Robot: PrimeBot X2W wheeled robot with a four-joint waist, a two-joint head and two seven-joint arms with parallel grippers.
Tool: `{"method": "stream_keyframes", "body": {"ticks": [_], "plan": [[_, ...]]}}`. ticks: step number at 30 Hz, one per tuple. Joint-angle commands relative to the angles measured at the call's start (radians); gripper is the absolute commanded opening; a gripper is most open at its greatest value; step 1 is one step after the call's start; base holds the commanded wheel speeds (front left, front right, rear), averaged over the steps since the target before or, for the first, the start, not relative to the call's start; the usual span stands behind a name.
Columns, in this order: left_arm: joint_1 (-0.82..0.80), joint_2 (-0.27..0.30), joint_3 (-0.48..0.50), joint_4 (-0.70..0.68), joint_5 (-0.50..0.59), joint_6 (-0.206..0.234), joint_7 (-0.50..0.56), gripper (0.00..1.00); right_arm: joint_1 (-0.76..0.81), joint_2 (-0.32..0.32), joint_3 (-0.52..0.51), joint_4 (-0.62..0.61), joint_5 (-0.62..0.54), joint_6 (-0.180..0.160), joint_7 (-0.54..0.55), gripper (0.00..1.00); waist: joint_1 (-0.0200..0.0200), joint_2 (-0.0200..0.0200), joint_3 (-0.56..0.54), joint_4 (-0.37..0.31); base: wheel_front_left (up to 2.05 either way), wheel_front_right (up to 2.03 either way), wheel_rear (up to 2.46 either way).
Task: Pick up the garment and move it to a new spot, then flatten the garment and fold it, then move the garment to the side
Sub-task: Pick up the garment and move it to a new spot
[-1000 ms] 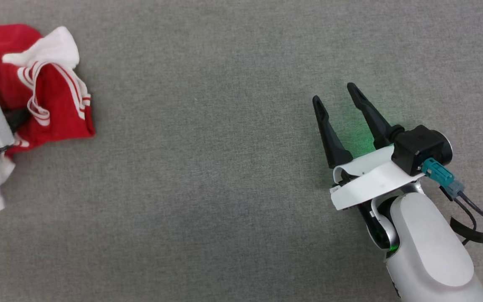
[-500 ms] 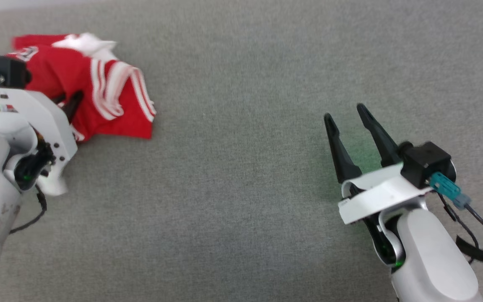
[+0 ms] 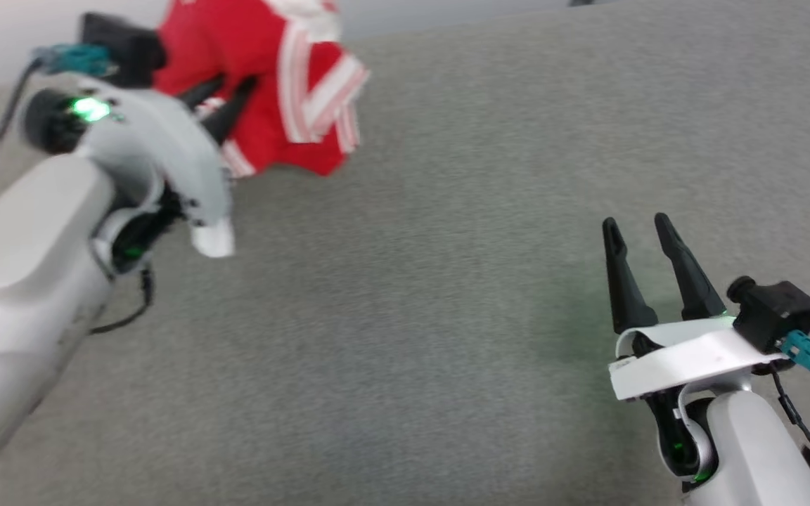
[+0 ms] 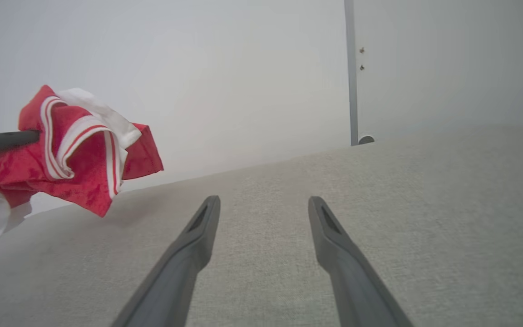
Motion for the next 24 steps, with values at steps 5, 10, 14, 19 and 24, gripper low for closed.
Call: {"method": "stream_keyframes", "body": {"ticks": [5,10,14,19,24], "plan": [[-0.061,0.002,-0.119,-0.125,-0.023,-0.001,0.043,0.0,0.031,0.002,-0.007,-0.029,0.054,0.003,-0.005,1.0,0.0,0.0,0.033,-0.159,0.0,0.0,0.0],[-0.093,-0.029,-0.216,-0.168,-0.052,-0.001,0.063,0.0,0.045,0.002,-0.014,-0.046,0.1,0.003,-0.005,1.0,0.0,0.0,0.062,-0.24,0.0,0.0,0.0],[-0.094,-0.03,-0.258,-0.193,-0.047,-0.001,0.119,0.0,0.047,0.002,-0.015,-0.059,0.13,0.003,-0.005,1.0,0.0,0.0,0.091,-0.295,0.0,0.0,0.0],[-0.053,-0.02,-0.269,-0.168,0.017,-0.001,0.229,0.0,0.052,0.002,-0.017,-0.077,0.166,0.003,-0.005,1.0,0.0,0.0,0.121,-0.343,0.0,0.0,0.0],[-0.027,-0.018,-0.268,-0.104,0.092,-0.001,0.325,0.0,0.058,0.002,-0.012,-0.085,0.186,0.003,-0.005,1.0,0.0,0.0,0.139,-0.362,0.0,0.0,0.0]]}}
